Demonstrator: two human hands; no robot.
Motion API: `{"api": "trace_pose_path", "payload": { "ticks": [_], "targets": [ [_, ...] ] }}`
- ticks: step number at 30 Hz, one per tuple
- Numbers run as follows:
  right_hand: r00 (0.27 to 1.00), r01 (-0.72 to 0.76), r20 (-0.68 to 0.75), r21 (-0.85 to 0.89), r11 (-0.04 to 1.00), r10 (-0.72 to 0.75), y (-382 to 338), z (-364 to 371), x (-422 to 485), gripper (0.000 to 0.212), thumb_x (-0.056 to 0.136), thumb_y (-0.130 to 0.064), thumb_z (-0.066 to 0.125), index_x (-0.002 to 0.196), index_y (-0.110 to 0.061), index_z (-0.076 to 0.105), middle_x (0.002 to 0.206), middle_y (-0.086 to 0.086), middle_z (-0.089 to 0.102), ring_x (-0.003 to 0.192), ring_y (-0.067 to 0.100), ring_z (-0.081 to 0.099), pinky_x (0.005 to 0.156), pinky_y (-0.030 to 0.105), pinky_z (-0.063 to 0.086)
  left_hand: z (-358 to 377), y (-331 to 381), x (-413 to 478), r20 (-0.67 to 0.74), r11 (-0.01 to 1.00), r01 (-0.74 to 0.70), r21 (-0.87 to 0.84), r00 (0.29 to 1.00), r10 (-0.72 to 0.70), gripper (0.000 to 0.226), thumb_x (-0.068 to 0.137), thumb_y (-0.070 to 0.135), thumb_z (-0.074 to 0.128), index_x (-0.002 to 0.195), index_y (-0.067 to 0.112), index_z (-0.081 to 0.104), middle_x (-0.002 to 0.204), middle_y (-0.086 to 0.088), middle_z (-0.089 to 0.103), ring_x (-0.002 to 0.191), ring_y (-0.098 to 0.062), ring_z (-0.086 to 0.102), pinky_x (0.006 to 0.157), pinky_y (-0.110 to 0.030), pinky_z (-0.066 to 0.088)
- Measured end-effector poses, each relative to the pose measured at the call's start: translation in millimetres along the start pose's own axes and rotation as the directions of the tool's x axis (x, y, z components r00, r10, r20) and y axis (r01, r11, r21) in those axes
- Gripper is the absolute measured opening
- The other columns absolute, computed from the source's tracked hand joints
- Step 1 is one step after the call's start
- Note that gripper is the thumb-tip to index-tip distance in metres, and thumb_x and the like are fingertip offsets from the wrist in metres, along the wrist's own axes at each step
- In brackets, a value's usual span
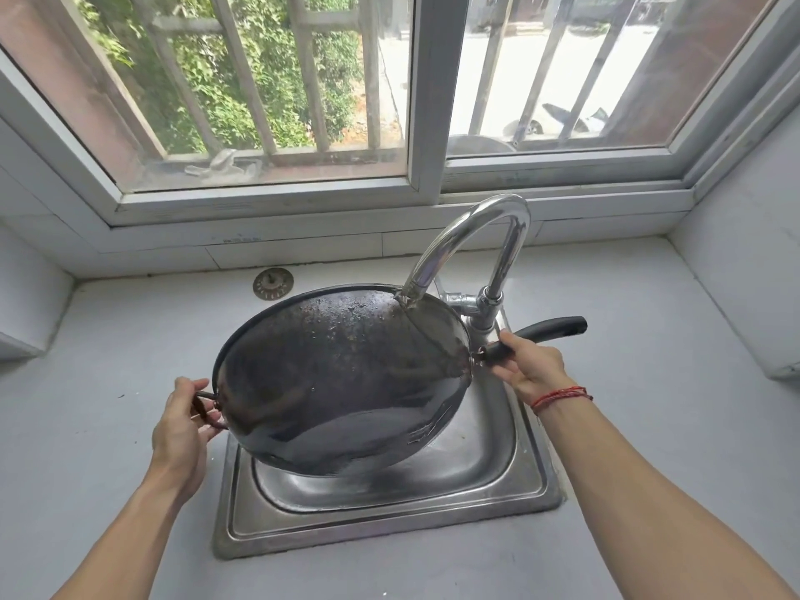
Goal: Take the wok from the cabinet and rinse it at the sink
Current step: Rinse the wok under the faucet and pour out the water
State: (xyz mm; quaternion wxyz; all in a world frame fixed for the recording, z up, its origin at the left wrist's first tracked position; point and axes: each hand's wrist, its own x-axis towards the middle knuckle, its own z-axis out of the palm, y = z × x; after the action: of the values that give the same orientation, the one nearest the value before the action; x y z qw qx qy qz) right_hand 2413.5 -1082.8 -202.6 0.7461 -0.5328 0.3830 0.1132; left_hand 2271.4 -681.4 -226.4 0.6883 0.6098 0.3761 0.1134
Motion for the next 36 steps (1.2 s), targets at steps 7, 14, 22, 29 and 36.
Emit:
{"api": "trace_pose_path", "payload": {
  "ticks": [7,14,22,29,36],
  "targets": [
    [0.999,-0.028,0.027,0.005,1.0,0.028,2,-10,1,0.009,0.091,-0.001,0.064,0.094,0.002,0.056,0.08,0.018,0.068,0.073,0.028,0.07,0.052,0.038,0.059,4,1,7,-0.021,0.999,0.015,0.031,1.0,-0.015,0.046,0.1,0.052,0.041,0.115,0.01,0.054,0.085,-0.01,0.048,0.075,-0.022,0.049,0.079,-0.044,0.047],
    [0.997,-0.031,0.071,-0.008,0.999,0.032,6,-14,0,0.01,0.089,0.008,0.06,0.081,0.003,0.057,0.066,0.016,0.068,0.071,0.028,0.069,0.061,0.041,0.061,8,3,11,-0.022,0.997,0.044,0.066,0.999,-0.042,0.04,0.101,0.052,0.04,0.097,0.014,0.053,0.077,-0.009,0.047,0.068,-0.021,0.045,0.069,-0.04,0.044],
    [0.997,-0.032,0.064,-0.013,0.999,0.033,7,-16,1,0.01,0.09,0.004,0.063,0.082,0.003,0.057,0.063,0.014,0.07,0.071,0.027,0.069,0.062,0.039,0.061,8,2,18,-0.078,0.99,0.099,0.102,0.993,-0.091,0.045,0.094,0.06,0.044,0.097,0.016,0.051,0.087,-0.012,0.049,0.078,-0.028,0.047,0.087,-0.052,0.048],
    [0.997,-0.027,0.067,-0.008,1.0,0.027,2,-11,3,0.011,0.09,0.003,0.063,0.08,0.002,0.058,0.064,0.014,0.069,0.071,0.026,0.069,0.053,0.033,0.059,16,12,18,-0.101,0.99,0.106,0.096,0.99,-0.096,0.038,0.095,0.058,0.044,0.088,0.021,0.049,0.095,-0.014,0.05,0.085,-0.031,0.046,0.092,-0.055,0.047],
    [0.998,-0.009,0.063,-0.002,1.0,0.009,-3,-1,13,0.009,0.089,0.005,0.063,0.083,0.001,0.057,0.064,0.013,0.069,0.064,0.023,0.07,0.057,0.035,0.061,18,17,24,-0.108,0.992,0.114,0.051,0.988,-0.108,0.037,0.096,0.056,0.045,0.089,0.021,0.048,0.095,-0.014,0.048,0.09,-0.031,0.045,0.098,-0.056,0.045]
  ]
}}
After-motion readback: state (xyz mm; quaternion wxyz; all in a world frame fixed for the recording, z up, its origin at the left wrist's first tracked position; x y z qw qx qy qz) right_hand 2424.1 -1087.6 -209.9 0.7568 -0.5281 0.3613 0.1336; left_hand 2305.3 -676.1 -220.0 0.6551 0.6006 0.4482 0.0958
